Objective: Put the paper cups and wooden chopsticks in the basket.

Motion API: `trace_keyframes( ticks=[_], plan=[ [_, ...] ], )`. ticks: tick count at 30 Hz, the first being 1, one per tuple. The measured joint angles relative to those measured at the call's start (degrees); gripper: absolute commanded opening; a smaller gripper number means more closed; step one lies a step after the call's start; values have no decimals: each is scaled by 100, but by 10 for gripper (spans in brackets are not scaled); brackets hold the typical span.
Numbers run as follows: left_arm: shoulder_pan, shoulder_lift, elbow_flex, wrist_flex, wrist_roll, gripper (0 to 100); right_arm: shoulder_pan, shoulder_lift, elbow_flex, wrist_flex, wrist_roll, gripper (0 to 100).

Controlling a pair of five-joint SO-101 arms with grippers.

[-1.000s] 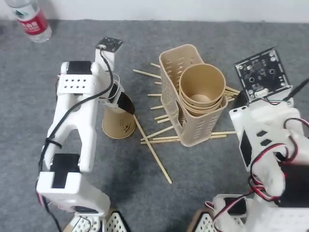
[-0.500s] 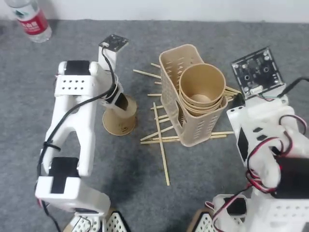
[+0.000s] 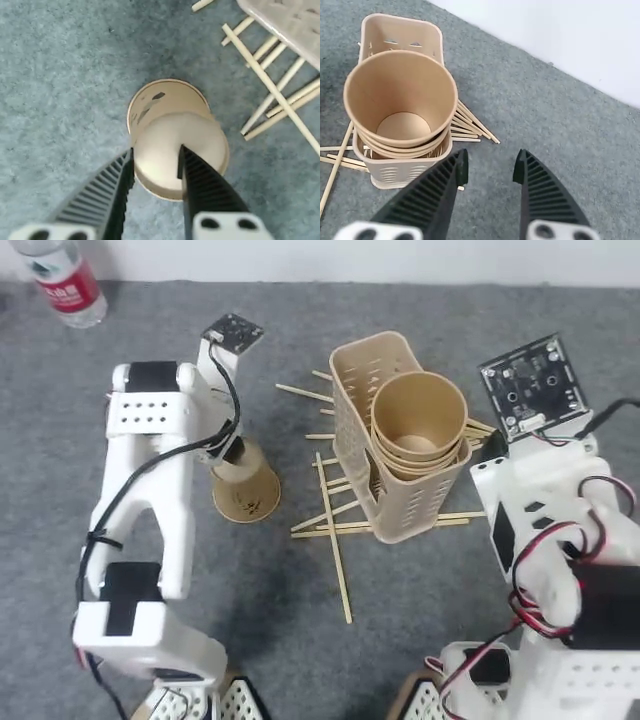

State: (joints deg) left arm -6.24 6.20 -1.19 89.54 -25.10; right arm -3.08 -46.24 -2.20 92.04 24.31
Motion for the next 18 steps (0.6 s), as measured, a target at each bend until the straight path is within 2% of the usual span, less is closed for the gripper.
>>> trace_keyframes(
  ticks=[5,11,15,18],
  plan=[
    [-703,-18,-62,290,-853,114,9,0,0,0,0,165],
    [-2277,-53,-53,431,-2189,114,-9,0,0,0,0,165],
    [-3393,-53,-79,255,-3103,120,-299,0,0,0,0,165],
    [-4009,-62,-519,44,-3323,148,-440,0,0,0,0,165]
  ],
)
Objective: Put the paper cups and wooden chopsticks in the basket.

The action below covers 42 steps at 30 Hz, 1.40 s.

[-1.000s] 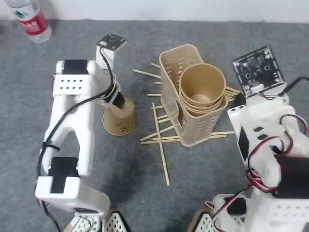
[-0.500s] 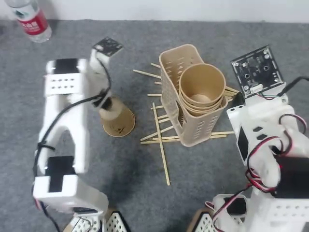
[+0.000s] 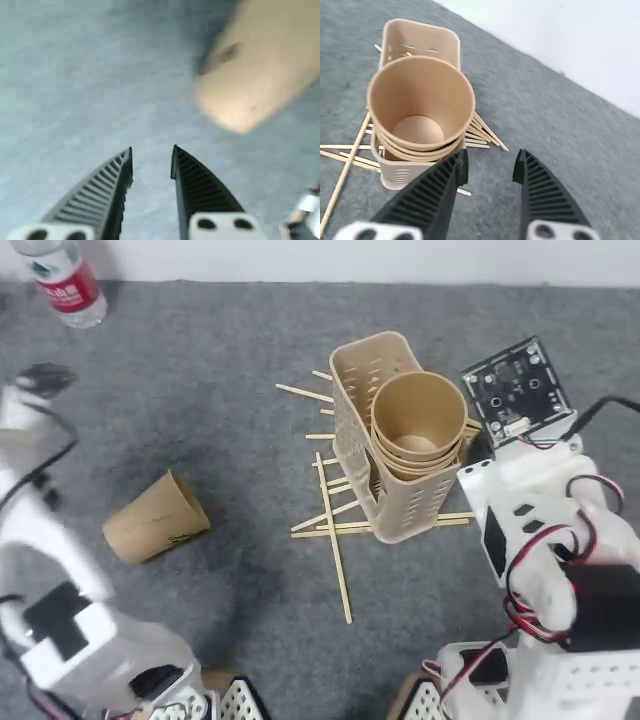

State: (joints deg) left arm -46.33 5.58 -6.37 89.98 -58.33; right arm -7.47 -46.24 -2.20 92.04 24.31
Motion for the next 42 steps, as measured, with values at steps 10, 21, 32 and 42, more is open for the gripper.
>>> trace_keyframes(
  ticks=[10,21,32,42],
  plan=[
    [1591,-607,-1073,835,2242,289,-607,0,44,0,-299,165],
    [3270,53,-879,853,4053,287,35,-9,782,0,-149,167],
    [2646,958,-686,853,4624,272,44,0,800,-105,-114,166],
    [2558,1011,774,-325,4484,268,44,0,800,-123,-114,166]
  ],
)
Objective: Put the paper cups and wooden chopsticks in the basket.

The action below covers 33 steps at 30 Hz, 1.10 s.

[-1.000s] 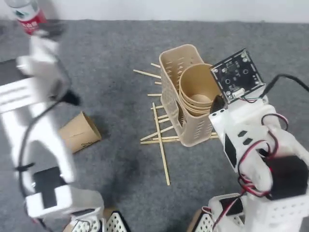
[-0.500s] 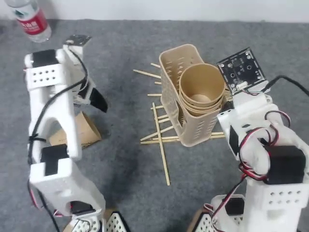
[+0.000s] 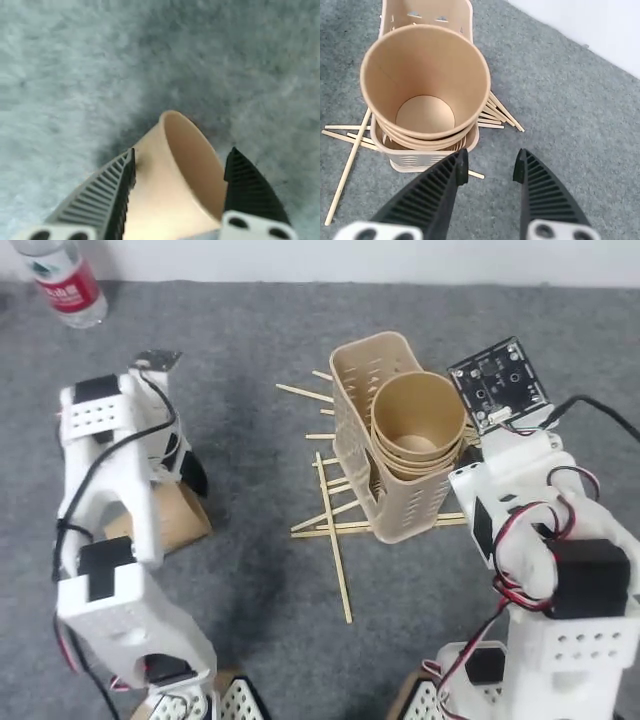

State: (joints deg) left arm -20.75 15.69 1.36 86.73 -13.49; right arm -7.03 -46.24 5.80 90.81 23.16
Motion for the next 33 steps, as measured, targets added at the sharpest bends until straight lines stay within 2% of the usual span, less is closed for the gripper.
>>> trace_keyframes(
  ticks=[5,11,14,20,24,29,33],
  plan=[
    [-290,0,88,-53,-396,250,0,0,0,0,0,166],
    [-1099,0,88,-44,-1275,224,-123,9,185,-158,-9,166],
    [-1530,0,-105,229,-1679,220,-369,9,484,-352,0,166],
    [-2233,0,-1046,1020,-2646,118,-677,9,633,-615,0,166],
    [-2725,0,-1196,1143,-3305,112,-782,9,633,-633,-123,165],
    [-3279,0,-1196,1143,-3780,110,-853,9,633,-633,-141,165],
    [-3736,0,-1196,1143,-4149,14,-853,9,633,-633,-141,165]
  ],
)
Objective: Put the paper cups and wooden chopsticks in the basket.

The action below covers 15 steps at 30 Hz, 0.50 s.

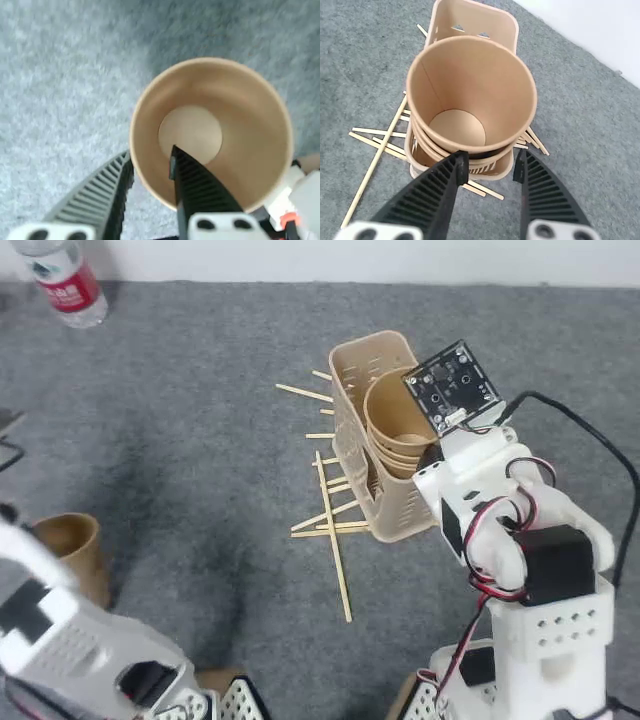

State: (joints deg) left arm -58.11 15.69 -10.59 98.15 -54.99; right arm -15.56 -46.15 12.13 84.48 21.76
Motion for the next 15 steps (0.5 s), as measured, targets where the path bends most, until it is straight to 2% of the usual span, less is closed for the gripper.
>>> trace_keyframes(
  ticks=[7,15],
  plan=[
    [-431,0,0,9,-316,10,0,0,0,-62,0,165],
    [-255,0,422,26,-369,9,185,0,18,-62,0,165]
  ],
)
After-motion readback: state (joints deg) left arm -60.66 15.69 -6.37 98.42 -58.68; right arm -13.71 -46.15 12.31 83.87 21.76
